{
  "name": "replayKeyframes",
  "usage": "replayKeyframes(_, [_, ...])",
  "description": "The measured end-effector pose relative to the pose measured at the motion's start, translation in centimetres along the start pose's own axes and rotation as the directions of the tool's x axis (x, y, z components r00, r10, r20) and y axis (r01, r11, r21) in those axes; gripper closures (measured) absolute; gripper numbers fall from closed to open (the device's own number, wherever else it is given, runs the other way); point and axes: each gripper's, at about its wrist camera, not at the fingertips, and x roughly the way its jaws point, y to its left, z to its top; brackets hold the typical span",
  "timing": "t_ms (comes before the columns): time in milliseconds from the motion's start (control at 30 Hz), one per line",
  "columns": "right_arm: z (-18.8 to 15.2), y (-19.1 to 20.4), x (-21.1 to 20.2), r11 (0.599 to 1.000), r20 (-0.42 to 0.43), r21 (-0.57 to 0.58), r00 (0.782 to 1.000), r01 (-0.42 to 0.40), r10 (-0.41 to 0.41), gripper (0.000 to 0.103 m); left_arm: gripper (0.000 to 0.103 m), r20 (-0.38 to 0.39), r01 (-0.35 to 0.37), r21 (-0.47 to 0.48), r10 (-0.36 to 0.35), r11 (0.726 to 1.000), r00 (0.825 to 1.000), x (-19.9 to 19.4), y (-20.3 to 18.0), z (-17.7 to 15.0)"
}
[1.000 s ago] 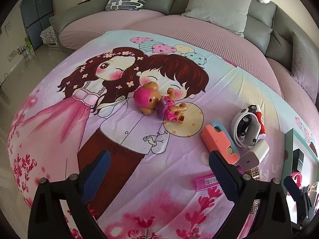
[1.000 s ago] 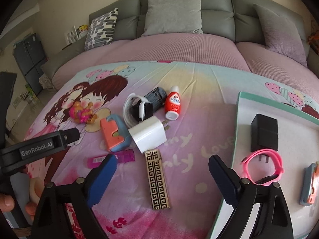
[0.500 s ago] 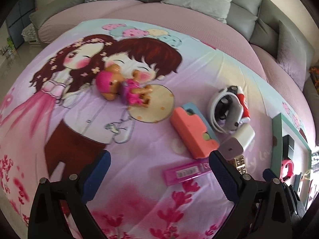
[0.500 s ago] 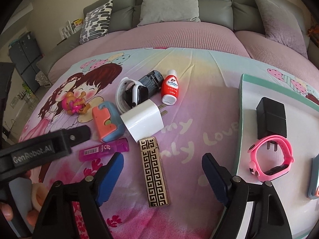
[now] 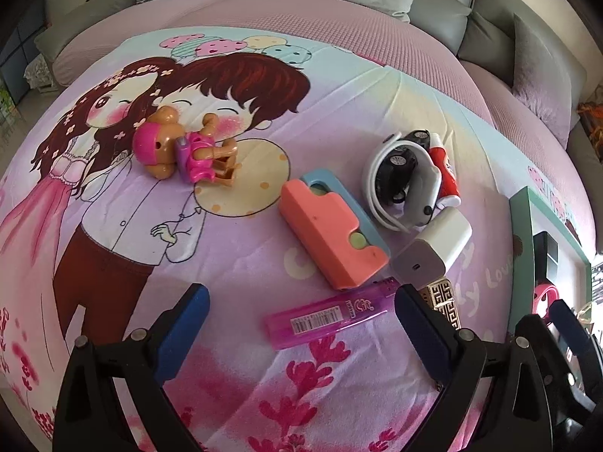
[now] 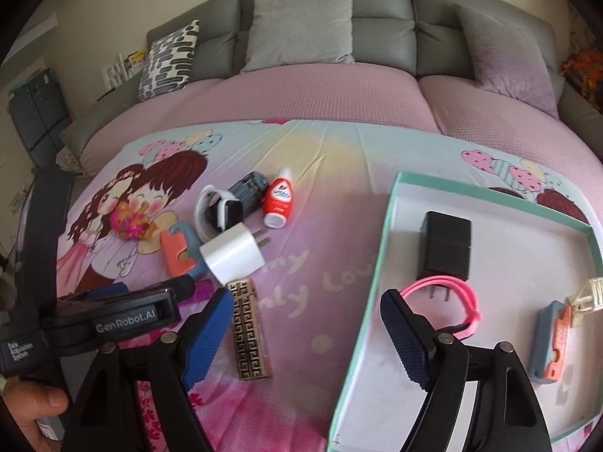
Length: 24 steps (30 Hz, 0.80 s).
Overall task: Organize rigid objects
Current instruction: 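Grasp the pink lighter with the left gripper while the right gripper grasps the gold patterned box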
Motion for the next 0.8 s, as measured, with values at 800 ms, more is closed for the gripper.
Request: replayKeyframes(800, [-0.3,1.3,0.5,0.998,-0.021,-0.034,0.999,-0.044,0.043,0.021,0.004,-0.005,-0.147,0.034,0.147,0.989,0.989,0.3,0.4,-0.9])
